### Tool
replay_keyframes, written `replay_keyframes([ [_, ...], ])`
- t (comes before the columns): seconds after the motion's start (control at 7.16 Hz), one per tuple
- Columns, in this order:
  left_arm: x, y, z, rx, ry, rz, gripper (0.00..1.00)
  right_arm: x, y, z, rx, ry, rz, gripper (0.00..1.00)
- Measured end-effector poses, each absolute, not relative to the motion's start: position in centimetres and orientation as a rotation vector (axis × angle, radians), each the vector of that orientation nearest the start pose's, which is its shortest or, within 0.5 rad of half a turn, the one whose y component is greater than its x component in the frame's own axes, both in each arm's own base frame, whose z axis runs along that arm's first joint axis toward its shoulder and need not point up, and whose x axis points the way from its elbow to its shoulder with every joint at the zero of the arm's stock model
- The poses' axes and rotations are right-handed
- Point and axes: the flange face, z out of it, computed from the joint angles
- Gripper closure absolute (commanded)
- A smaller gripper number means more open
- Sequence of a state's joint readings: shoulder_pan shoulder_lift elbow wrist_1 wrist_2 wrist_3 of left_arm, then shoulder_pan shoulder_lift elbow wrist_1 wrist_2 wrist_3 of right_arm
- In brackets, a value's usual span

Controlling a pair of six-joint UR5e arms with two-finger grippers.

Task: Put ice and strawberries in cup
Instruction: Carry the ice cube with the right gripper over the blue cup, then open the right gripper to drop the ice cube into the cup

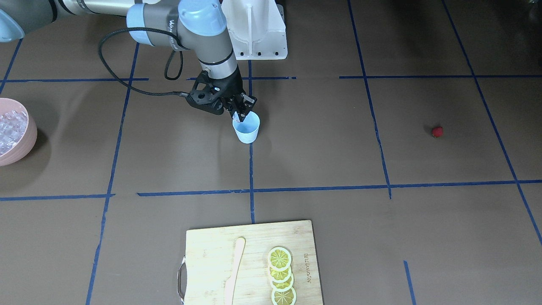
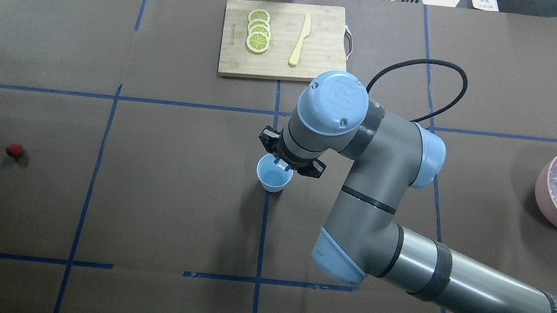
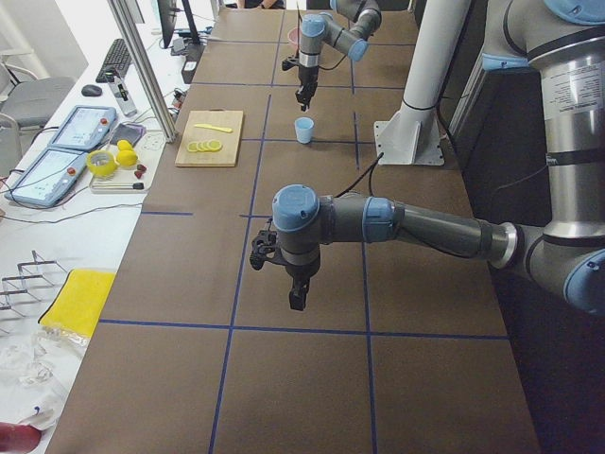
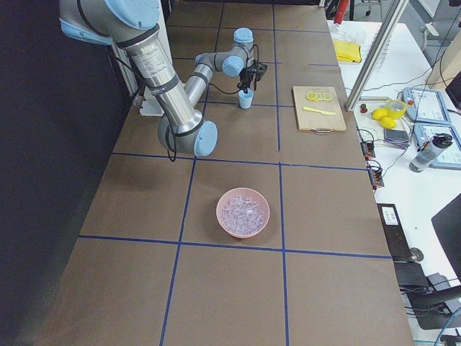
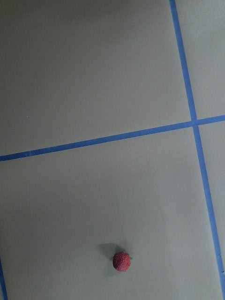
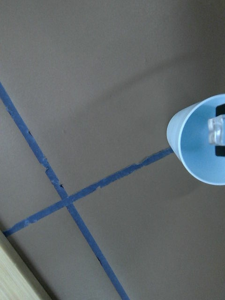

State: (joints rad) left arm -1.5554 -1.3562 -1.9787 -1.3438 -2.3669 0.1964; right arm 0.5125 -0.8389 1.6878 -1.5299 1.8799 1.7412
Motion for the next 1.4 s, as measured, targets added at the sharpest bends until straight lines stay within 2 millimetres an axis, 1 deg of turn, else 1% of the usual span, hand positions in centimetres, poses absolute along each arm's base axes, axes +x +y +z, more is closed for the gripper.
replay_keyframes([
  [0.14, -5.6, -39.2, 57.5, 0.040, 0.797, 0.187, 0.00, -55.0, -42.5, 16.4, -0.136, -0.927, 0.493, 0.65],
  [0.28, -5.6, -39.2, 57.5, 0.040, 0.797, 0.187, 0.00, -55.6, -42.1, 16.4, -0.138, -0.923, 0.487, 0.54],
  [0.42, -5.6, -39.2, 57.5, 0.040, 0.797, 0.187, 0.00, -56.1, -41.6, 16.7, -0.135, -0.916, 0.482, 0.40],
  [0.56, -5.6, -39.2, 57.5, 0.040, 0.797, 0.187, 0.00, -56.5, -41.3, 16.8, -0.126, -0.912, 0.481, 0.37],
  [1.12, -5.6, -39.2, 57.5, 0.040, 0.797, 0.187, 0.00, -56.7, -41.2, 17.0, -0.119, -0.906, 0.484, 0.37],
  [1.26, -5.6, -39.2, 57.5, 0.040, 0.797, 0.187, 0.00, -56.6, -41.3, 16.9, -0.119, -0.907, 0.485, 0.32],
  [1.4, -5.6, -39.2, 57.5, 0.040, 0.797, 0.187, 0.00, -55.9, -41.6, 16.4, -0.113, -0.919, 0.489, 0.30],
])
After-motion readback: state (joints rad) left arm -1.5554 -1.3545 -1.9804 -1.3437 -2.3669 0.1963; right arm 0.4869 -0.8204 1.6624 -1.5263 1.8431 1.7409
